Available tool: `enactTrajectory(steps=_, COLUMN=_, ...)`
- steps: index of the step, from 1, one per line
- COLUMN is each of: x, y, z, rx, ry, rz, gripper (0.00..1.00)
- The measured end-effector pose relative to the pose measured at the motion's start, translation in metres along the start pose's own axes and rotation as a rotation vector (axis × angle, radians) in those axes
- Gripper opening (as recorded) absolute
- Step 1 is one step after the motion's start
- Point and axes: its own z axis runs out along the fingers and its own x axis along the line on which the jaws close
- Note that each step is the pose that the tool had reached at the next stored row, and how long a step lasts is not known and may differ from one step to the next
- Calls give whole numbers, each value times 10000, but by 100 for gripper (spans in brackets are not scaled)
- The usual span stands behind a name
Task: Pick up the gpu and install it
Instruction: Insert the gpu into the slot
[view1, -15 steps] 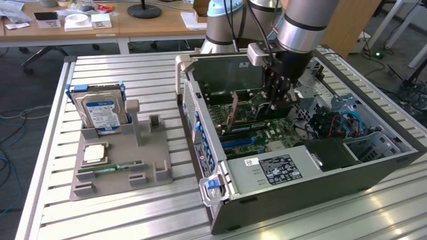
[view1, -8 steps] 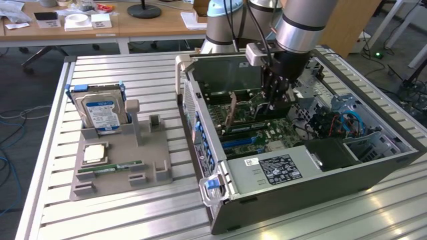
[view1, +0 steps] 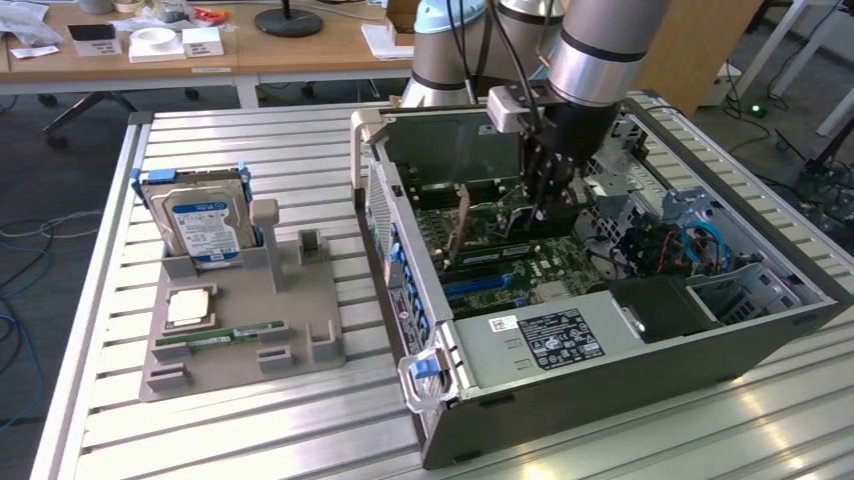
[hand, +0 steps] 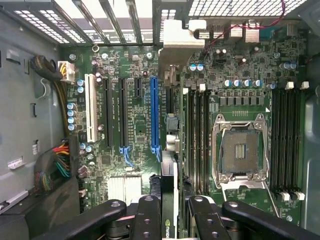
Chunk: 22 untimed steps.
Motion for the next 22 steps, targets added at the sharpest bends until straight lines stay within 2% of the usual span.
enactTrajectory(steps=12, x=3, y=60, z=5, rx=3, ry=2, rz=-1, gripper=26)
enactTrajectory(steps=22, x=3, y=66, z=25, rx=3, ry=0, rz=-2, gripper=26)
